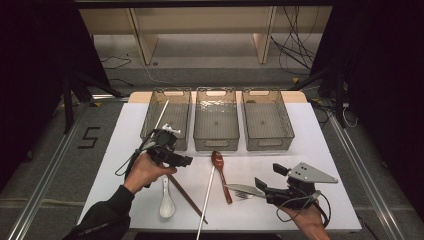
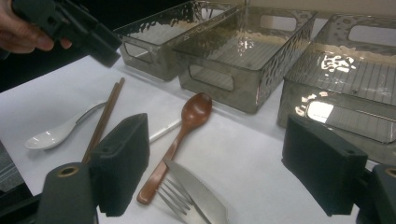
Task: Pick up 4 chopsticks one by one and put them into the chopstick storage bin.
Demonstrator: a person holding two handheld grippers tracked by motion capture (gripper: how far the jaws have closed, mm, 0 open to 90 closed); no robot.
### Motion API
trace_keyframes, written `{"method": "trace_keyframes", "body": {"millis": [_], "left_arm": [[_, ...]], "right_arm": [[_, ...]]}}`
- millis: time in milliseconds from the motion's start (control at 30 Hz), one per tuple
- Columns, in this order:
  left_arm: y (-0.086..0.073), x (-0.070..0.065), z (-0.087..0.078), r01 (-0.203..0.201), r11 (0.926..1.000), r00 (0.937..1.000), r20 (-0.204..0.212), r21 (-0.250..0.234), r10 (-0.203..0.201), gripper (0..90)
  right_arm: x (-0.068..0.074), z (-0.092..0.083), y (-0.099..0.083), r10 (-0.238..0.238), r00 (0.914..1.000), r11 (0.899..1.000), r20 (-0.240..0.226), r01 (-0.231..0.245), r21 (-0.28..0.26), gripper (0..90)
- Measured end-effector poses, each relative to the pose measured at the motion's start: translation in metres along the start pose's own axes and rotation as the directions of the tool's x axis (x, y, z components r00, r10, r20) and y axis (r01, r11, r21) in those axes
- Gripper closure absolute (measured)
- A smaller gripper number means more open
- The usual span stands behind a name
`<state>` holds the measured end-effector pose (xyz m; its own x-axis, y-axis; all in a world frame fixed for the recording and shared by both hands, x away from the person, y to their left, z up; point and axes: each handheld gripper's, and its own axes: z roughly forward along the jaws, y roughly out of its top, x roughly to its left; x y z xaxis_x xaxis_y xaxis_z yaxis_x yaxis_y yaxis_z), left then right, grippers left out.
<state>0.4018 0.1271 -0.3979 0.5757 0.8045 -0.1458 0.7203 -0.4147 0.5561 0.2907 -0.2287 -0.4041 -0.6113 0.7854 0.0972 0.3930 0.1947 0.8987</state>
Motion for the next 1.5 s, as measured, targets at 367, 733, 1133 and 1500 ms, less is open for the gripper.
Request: {"method": "trace_keyframes", "body": {"millis": [367, 733, 1133, 1500], "left_arm": [[-0.019, -0.028, 0.012, -0.034, 0.9967, 0.9988, 0.037, 0.074, 0.031, 19.5], [-0.033, -0.058, 0.032, -0.098, 0.9836, 0.9933, 0.076, 0.151, 0.087, 19.1], [-0.042, -0.079, 0.05, -0.148, 0.9655, 0.9873, 0.09, 0.214, 0.131, 21.3], [-0.045, -0.086, 0.058, -0.188, 0.9498, 0.9811, 0.092, 0.25, 0.17, 30.7]], "right_arm": [[0.0, 0.0, 0.0, -0.002, 1.0, 1.0, 0.002, 0.002, -0.002, 24.0], [0.0, 0.0, 0.0, -0.002, 1.0, 1.0, 0.002, 0.002, 0.0, 24.0], [0.0, 0.0, 0.0, 0.003, 1.0, 1.0, 0.002, -0.003, 0.004, 24.0], [0.0, 0.0, 0.0, 0.003, 1.0, 1.0, 0.002, -0.003, 0.003, 24.1]]}}
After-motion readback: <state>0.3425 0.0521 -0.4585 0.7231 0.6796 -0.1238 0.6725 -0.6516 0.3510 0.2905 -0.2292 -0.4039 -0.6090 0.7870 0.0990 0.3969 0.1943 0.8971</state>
